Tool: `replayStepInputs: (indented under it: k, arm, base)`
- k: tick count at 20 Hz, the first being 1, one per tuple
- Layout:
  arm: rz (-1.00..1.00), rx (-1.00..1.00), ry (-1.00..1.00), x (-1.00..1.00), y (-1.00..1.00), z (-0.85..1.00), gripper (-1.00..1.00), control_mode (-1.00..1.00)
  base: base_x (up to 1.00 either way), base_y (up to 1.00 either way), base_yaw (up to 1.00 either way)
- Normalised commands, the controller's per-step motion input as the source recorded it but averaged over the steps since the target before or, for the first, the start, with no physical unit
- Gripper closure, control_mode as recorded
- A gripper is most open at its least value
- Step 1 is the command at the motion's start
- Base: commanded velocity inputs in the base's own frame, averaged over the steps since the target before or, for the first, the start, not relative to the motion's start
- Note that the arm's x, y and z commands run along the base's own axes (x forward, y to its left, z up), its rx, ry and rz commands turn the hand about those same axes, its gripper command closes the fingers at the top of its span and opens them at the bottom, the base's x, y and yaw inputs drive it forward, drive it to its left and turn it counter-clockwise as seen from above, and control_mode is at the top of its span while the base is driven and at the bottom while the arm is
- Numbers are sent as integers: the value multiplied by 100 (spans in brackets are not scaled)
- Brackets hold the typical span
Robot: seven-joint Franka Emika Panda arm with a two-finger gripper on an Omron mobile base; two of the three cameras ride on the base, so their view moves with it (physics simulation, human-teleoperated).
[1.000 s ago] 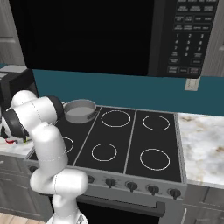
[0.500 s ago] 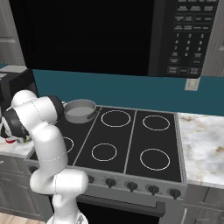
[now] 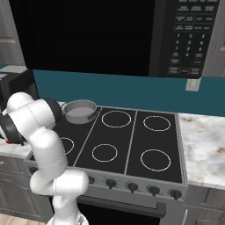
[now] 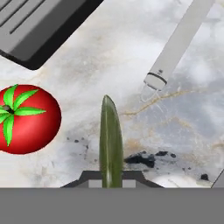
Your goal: Put the tomato and lemon wedge in the pot. Retrieve the spatula and lightly stir the vegetables in the pot.
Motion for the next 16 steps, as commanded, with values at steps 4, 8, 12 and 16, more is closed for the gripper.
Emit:
replayStepInputs:
  k: [4,8,12,16]
  arm:
    - [0,1,-29,-41,-21,97,100,-100]
    - [0,0,-23,-8,-30,93,100,-100]
    - [-15,0,-7,23,-64,55,100,-100]
    - [-30,3,-4,47,-73,49,100,-100]
  base:
    - [0,0,0]
    - [0,0,0]
    - [0,0,0]
    - [0,0,0]
